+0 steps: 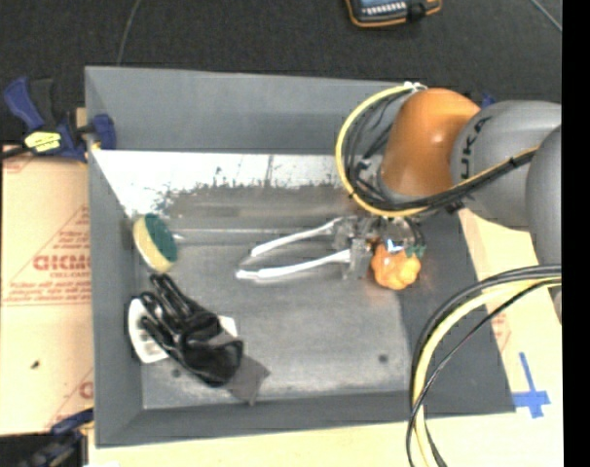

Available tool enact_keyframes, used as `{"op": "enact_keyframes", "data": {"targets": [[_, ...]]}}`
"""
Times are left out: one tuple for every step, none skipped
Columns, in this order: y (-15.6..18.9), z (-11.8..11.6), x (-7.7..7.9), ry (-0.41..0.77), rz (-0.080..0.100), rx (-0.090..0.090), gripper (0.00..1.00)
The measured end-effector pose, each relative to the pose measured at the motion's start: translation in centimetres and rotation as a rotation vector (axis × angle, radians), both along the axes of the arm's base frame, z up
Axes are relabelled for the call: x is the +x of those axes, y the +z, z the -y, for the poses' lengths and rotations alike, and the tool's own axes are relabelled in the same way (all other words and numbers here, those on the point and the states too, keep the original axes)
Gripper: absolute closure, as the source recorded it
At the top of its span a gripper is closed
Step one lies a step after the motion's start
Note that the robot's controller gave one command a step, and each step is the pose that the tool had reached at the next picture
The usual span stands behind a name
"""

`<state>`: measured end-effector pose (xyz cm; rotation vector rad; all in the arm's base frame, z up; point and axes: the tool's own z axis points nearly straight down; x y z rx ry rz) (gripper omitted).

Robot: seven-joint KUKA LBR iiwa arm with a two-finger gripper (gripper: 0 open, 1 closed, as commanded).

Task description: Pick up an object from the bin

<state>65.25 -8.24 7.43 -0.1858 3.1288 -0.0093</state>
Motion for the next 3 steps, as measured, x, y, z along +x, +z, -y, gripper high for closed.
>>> {"op": "enact_keyframes", "data": {"targets": [[1.8, -0.9, -1.2, -0.004, -0.002, 0.004, 1.0], [1.1, -1.4, -1.0, -0.005, -0.002, 0.001, 1.0], [4.7, -0.9, -1.5, -0.016, 0.005, 0.003, 1.0]]}}
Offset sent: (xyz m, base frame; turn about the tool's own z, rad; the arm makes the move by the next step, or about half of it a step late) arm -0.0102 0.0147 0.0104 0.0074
